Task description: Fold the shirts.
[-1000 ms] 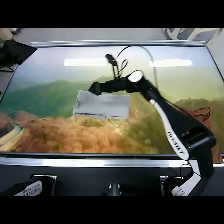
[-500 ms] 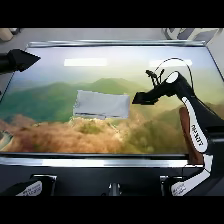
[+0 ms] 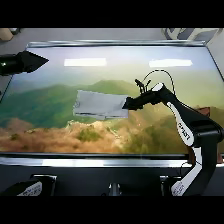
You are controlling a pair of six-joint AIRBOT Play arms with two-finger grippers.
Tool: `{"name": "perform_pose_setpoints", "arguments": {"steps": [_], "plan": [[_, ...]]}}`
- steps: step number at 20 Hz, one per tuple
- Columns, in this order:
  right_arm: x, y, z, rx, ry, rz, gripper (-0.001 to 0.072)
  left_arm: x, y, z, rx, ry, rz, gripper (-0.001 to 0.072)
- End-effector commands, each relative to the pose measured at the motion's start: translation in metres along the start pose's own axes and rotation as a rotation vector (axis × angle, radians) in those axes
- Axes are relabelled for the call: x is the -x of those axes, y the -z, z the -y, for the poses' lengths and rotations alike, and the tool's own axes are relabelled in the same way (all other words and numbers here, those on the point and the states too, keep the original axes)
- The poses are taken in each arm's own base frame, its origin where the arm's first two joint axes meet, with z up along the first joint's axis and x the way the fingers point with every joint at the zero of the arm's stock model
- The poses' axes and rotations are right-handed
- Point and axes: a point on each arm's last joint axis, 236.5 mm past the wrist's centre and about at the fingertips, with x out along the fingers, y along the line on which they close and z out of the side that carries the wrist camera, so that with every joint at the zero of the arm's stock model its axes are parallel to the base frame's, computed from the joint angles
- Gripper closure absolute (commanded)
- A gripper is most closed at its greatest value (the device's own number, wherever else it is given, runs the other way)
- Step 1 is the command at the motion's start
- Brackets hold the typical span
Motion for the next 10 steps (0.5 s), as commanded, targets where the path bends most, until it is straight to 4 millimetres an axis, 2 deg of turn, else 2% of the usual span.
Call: {"name": "perform_pose_setpoints", "arguments": {"steps": [1, 3, 4, 5, 7, 10], "plan": [[0.011, -0.018, -0.020, 0.088, -0.045, 0.059, 0.0691, -0.001, 0.001, 0.003, -0.003, 0.005, -0.003, 0.0672], [0.062, -0.037, -0.033, 0.180, -0.048, 0.128, 0.0694, -0.001, 0.001, 0.002, -0.004, 0.004, -0.003, 0.0672], [0.098, -0.045, -0.034, 0.211, -0.035, 0.177, 0.0694, -0.001, 0.001, 0.002, -0.004, 0.004, -0.002, 0.0672], [0.133, -0.044, -0.022, 0.228, 0.015, 0.197, 0.0694, -0.001, 0.000, 0.002, -0.005, 0.003, -0.001, 0.0672], [0.207, -0.024, 0.017, 0.160, 0.141, 0.205, 0.0694, -0.001, 0.000, 0.000, -0.005, -0.002, -0.001, 0.0672], [0.318, 0.003, 0.045, 0.080, 0.248, 0.344, 0.0694, -0.001, 0.002, -0.005, -0.019, -0.024, -0.009, 0.0671]]}}
